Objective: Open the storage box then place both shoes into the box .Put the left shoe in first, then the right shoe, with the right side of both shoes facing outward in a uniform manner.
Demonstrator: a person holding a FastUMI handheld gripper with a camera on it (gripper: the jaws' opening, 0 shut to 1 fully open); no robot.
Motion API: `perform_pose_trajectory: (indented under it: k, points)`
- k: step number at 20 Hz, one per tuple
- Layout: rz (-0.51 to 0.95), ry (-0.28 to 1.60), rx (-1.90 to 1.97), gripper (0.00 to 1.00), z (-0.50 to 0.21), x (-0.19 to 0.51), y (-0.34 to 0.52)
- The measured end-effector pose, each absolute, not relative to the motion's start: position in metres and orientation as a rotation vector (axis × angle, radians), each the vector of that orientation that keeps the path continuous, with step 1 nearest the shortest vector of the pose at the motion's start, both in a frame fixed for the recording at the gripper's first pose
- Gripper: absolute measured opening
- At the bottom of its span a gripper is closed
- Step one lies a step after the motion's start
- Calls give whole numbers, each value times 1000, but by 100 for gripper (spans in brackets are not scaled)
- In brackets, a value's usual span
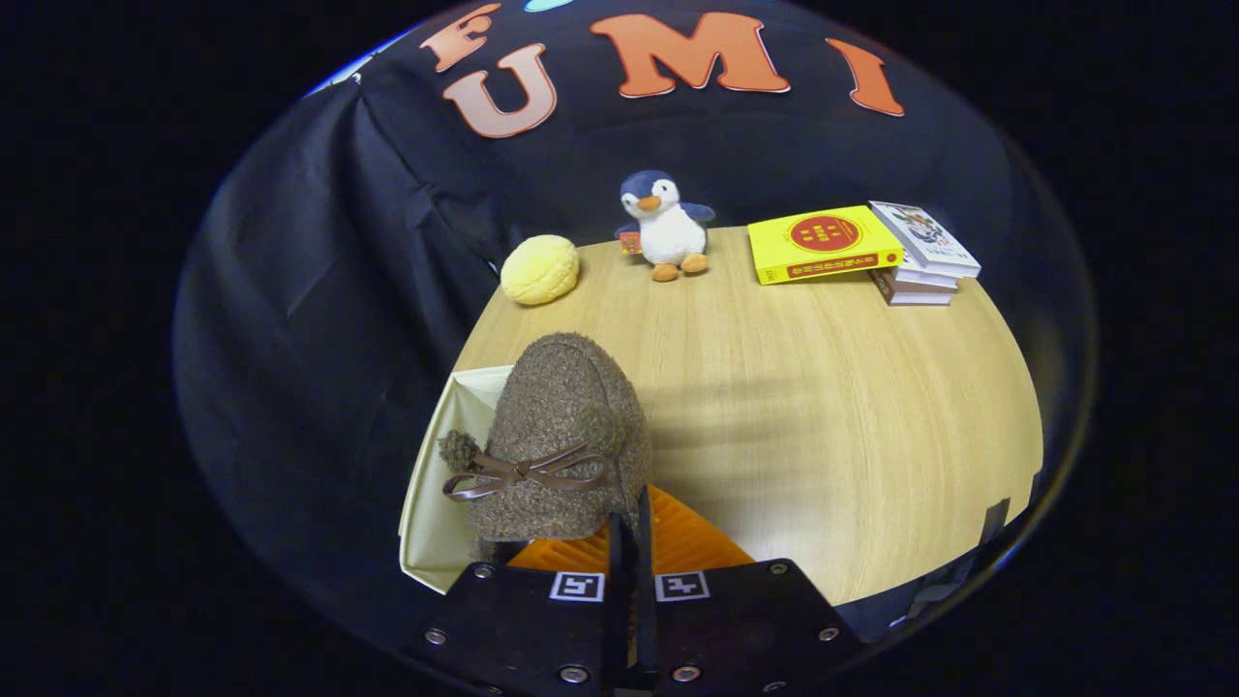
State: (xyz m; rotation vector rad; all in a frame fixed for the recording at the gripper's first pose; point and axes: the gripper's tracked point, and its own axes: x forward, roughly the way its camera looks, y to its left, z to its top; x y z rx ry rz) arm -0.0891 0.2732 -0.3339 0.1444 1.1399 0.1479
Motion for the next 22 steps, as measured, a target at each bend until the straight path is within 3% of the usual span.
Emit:
perform_pose_trajectory:
  k: [5,13,22]
  points:
    - [197,1175,111,5,-343,-97,322]
    - [120,1250,15,7,-392,-98,323]
    - [240,1172,92,25,-348,-100,320]
